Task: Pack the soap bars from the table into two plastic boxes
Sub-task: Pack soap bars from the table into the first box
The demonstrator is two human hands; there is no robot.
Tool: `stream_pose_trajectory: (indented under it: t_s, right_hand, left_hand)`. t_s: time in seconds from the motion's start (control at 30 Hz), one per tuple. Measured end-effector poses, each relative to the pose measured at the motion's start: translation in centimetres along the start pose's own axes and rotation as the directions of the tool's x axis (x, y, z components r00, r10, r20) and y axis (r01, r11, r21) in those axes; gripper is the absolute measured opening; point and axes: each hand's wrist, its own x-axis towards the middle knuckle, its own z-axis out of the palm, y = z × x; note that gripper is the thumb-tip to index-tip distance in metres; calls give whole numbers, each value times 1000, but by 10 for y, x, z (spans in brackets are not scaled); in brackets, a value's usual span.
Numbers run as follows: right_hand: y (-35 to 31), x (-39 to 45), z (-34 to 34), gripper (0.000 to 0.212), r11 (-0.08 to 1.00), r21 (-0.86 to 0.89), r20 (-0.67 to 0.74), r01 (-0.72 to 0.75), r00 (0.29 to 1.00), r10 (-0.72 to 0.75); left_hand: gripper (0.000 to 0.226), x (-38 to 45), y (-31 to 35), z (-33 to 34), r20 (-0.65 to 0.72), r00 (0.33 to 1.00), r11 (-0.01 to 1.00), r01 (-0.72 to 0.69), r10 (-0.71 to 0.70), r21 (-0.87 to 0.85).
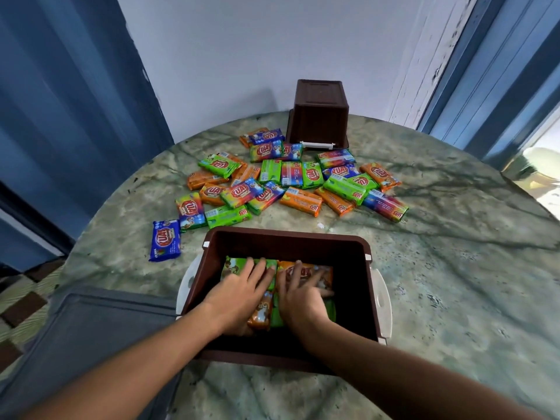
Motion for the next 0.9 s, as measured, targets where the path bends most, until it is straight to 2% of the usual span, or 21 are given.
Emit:
stream_pose_trajectory:
  t_s: [0.23, 0.4, 0.5, 0.6, 0.67, 0.7, 0.77, 0.83, 0.87, 0.9]
  right_hand:
    - [0, 7, 6, 54, 1000, -12, -56, -13, 998, 13]
    - [0, 13, 2, 56, 994, -108, 21, 8, 1000, -6]
    - [7, 13, -3, 60, 990, -131, 39, 60, 998, -55]
    - [19, 0, -25, 73, 988, -75, 94, 137, 987, -130]
    - [28, -11, -44, 76, 981, -33, 131, 189, 974, -184]
    - [30, -12, -55, 71, 976, 4, 141, 218, 966, -216]
    - [35, -4, -84, 43, 943, 152, 147, 295, 937, -317]
    - [42, 4, -120, 19, 878, 351, 80, 326, 924, -375]
    - [43, 17, -139, 13, 833, 447, 21, 326, 927, -374]
    - [44, 29, -155, 10, 789, 524, -32, 321, 933, -358]
  left_hand:
    - [125, 6, 4, 4, 38, 999, 999, 32, -33, 15]
    - [110, 6, 9, 0, 59, 994, 996, 88, -87, -2]
    - [108, 2, 9, -7, 81, 991, 994, 105, -102, -35]
    - [120, 0, 5, -14, 143, 988, 989, 83, -65, -120]
    - [120, -3, -4, -28, 186, 982, 954, 58, -3, -293]
    - [110, -5, -16, -35, 193, 980, 911, 43, 41, -410]
    - [70, -10, -49, -52, 173, 975, 772, 3, 139, -636]
    - [37, -15, -90, -66, 203, 942, 494, 47, 267, -868]
    - [28, -15, -117, -67, 206, 928, 328, 100, 309, -939]
    - [23, -14, -144, -67, 195, 932, 212, 133, 307, -968]
